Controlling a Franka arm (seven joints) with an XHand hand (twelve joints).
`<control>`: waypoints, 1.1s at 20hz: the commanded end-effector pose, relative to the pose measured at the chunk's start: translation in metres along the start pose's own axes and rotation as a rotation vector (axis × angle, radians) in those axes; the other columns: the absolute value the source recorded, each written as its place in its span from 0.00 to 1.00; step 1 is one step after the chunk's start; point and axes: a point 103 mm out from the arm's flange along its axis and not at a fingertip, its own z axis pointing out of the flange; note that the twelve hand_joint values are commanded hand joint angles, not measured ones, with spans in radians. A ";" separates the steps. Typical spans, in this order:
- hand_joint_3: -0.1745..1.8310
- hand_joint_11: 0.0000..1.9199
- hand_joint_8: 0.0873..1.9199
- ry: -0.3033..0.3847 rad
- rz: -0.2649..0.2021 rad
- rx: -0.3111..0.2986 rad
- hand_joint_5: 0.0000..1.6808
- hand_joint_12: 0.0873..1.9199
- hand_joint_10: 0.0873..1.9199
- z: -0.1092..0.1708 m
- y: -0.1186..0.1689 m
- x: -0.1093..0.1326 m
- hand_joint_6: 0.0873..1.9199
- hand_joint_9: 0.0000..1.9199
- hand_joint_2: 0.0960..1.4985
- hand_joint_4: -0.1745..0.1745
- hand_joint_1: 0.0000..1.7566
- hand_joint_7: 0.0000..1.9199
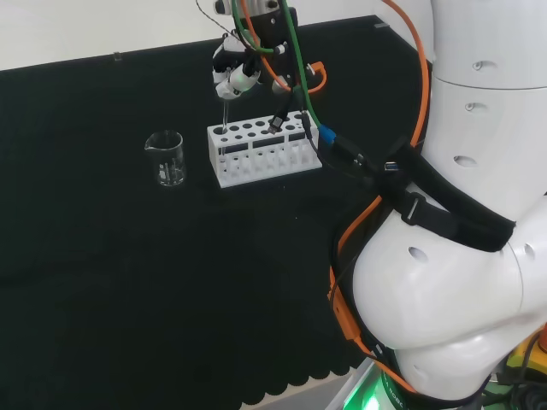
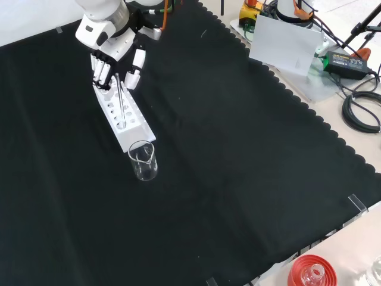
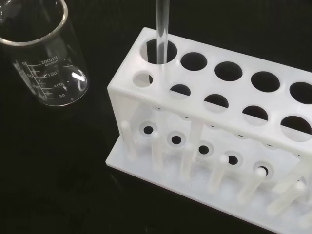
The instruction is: Take the glass rod from the white test tube rack.
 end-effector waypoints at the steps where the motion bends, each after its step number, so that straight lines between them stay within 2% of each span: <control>1: 0.15 0.53 0.42 -0.007 0.005 -0.001 0.39 0.60 0.36 -0.001 -0.001 0.000 0.53 0.48 0.74 0.13 0.43 0.28; 5: 0.18 0.54 0.42 -0.014 0.008 -0.018 0.41 0.59 0.35 -0.003 -0.001 0.000 0.53 0.50 0.72 0.11 0.46 0.33; 7: 0.14 0.55 0.43 -0.011 0.004 -0.027 0.44 0.59 0.34 -0.003 0.000 0.000 0.63 0.51 0.76 0.46 0.52 0.36; 8: 0.13 0.56 0.43 -0.008 0.000 -0.027 0.45 0.58 0.34 -0.004 0.001 0.001 0.66 0.52 0.78 0.54 0.53 0.36; 10: 0.11 0.57 0.43 -0.006 -0.003 -0.028 0.45 0.58 0.33 -0.004 0.003 0.004 0.68 0.54 0.79 0.58 0.55 0.37; 12: 0.10 0.58 0.43 -0.007 -0.008 -0.031 0.46 0.57 0.33 -0.004 0.006 0.006 0.68 0.55 0.80 0.54 0.56 0.38; 17: 0.09 0.63 0.45 0.004 -0.008 -0.037 0.47 0.53 0.30 -0.003 0.009 0.011 0.67 0.59 0.80 0.35 0.58 0.41; 19: 0.09 0.68 0.46 0.005 -0.004 -0.077 0.47 0.48 0.27 -0.005 0.009 0.012 0.66 0.63 0.80 0.15 0.61 0.45; 20: 0.08 0.73 0.47 -0.005 0.006 -0.115 0.48 0.44 0.27 -0.007 0.008 0.012 0.64 0.66 0.79 0.08 0.62 0.48; 21: 0.08 0.76 0.49 -0.015 0.010 -0.153 0.50 0.40 0.27 -0.009 0.009 0.014 0.60 0.69 0.77 0.11 0.66 0.52; 22: 0.07 0.78 0.50 -0.031 0.015 -0.196 0.53 0.38 0.29 -0.011 0.007 0.015 0.56 0.72 0.76 0.07 0.69 0.53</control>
